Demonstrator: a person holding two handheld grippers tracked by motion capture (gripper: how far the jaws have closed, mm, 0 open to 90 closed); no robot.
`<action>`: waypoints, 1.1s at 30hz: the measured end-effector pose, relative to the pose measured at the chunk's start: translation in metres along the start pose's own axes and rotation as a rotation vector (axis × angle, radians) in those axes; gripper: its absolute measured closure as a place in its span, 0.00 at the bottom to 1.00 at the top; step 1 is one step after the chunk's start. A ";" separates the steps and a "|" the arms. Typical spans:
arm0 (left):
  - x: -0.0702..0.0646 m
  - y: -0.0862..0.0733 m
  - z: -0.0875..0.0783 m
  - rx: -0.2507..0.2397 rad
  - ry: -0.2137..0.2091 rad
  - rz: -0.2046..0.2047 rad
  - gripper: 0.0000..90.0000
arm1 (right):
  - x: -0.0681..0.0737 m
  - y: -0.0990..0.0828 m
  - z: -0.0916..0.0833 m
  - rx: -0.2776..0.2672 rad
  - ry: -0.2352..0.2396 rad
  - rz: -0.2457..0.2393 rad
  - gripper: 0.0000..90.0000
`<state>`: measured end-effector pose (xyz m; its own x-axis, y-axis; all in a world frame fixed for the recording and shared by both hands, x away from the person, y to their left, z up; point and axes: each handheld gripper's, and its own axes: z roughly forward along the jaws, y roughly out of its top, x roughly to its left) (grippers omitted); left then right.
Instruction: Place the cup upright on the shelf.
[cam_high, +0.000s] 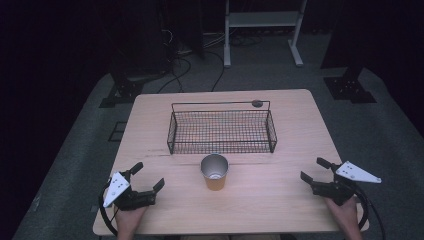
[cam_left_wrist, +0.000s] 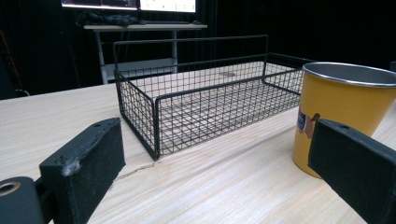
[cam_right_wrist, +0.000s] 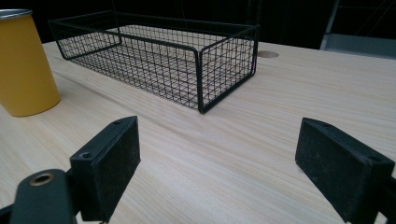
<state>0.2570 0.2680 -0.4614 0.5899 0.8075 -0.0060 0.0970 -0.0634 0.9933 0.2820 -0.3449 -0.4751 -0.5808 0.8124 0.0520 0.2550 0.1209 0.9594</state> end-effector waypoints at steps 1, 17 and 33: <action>0.000 0.000 0.000 0.000 -0.001 -0.001 0.03 | 0.000 0.000 0.000 0.000 0.001 0.001 0.14; -0.009 0.001 0.004 -0.004 -0.070 0.011 0.02 | 0.000 0.000 0.001 0.006 0.000 -0.002 0.14; -0.036 0.004 0.025 0.025 -0.168 0.051 0.03 | 0.001 0.000 0.001 0.005 -0.001 -0.001 0.14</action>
<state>0.2556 0.2241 -0.4598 0.7199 0.6937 0.0231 0.0821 -0.1181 0.9896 0.2821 -0.3440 -0.4752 -0.5803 0.8128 0.0510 0.2584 0.1244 0.9580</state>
